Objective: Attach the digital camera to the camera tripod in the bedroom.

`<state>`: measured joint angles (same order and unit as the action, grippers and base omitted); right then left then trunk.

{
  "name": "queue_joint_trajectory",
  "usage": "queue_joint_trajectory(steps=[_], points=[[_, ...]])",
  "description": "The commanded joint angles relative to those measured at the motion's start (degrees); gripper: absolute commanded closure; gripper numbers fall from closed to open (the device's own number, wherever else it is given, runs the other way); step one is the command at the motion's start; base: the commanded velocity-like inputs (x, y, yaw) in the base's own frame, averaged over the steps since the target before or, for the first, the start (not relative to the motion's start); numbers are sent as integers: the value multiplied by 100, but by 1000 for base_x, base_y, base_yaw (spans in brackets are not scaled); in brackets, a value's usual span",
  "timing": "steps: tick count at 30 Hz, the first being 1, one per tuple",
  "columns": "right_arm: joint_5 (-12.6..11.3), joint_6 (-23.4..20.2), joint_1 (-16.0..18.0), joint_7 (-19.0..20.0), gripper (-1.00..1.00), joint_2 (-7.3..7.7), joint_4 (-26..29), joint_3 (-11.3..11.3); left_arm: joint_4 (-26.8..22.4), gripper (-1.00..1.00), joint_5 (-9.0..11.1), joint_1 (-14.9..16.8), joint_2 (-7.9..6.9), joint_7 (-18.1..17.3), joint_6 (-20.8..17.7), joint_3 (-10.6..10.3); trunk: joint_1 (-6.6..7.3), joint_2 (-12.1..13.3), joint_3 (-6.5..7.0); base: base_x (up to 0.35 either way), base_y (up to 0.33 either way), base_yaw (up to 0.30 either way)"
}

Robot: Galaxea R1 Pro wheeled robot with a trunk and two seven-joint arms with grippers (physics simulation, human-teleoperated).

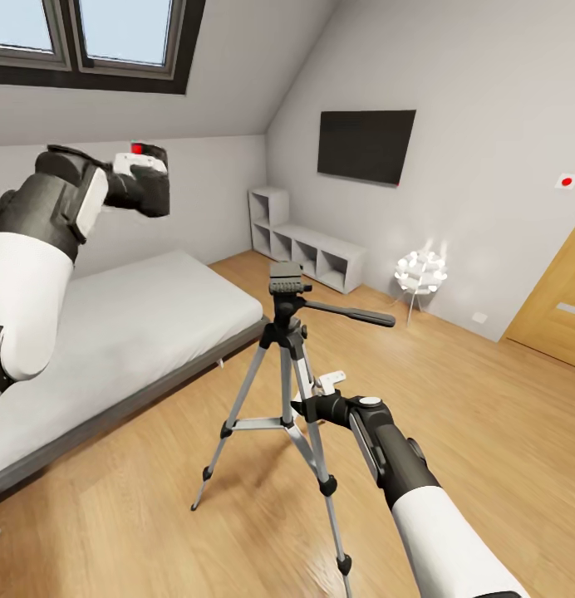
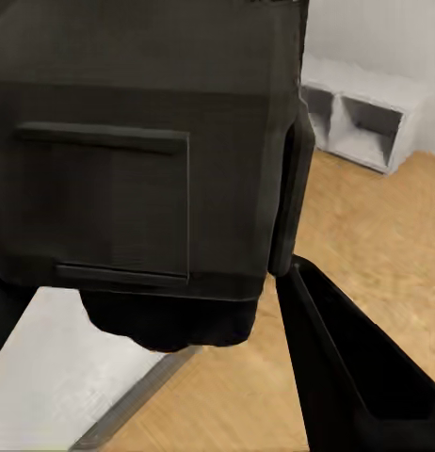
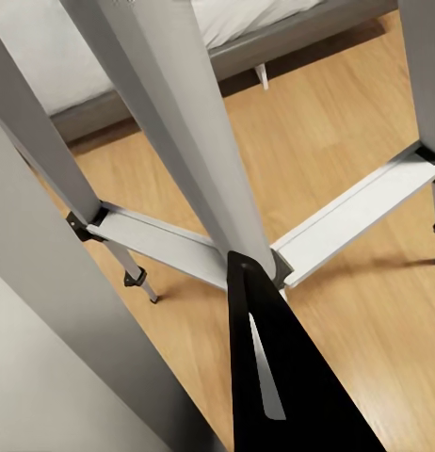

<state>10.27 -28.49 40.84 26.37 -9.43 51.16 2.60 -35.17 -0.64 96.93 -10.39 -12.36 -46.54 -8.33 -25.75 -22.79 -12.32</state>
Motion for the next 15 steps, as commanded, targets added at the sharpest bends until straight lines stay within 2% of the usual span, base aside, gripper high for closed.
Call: queue_joint_trajectory(steps=[1,5,15], points=[[544,8,3,35,100,-4,6,-2,-52,100,-654,8,-5,-7302,1757,-24,-3,-13,-13,0,0,0],[622,10,3,35,100,-19,3,-5,-84,100,-649,10,1,-7327,1792,-31,-3,-13,-13,0,0,0],[637,11,3,35,100,-33,1,-4,-16,100,-624,10,-3,-7324,1803,-30,-3,-13,-13,0,0,0]])
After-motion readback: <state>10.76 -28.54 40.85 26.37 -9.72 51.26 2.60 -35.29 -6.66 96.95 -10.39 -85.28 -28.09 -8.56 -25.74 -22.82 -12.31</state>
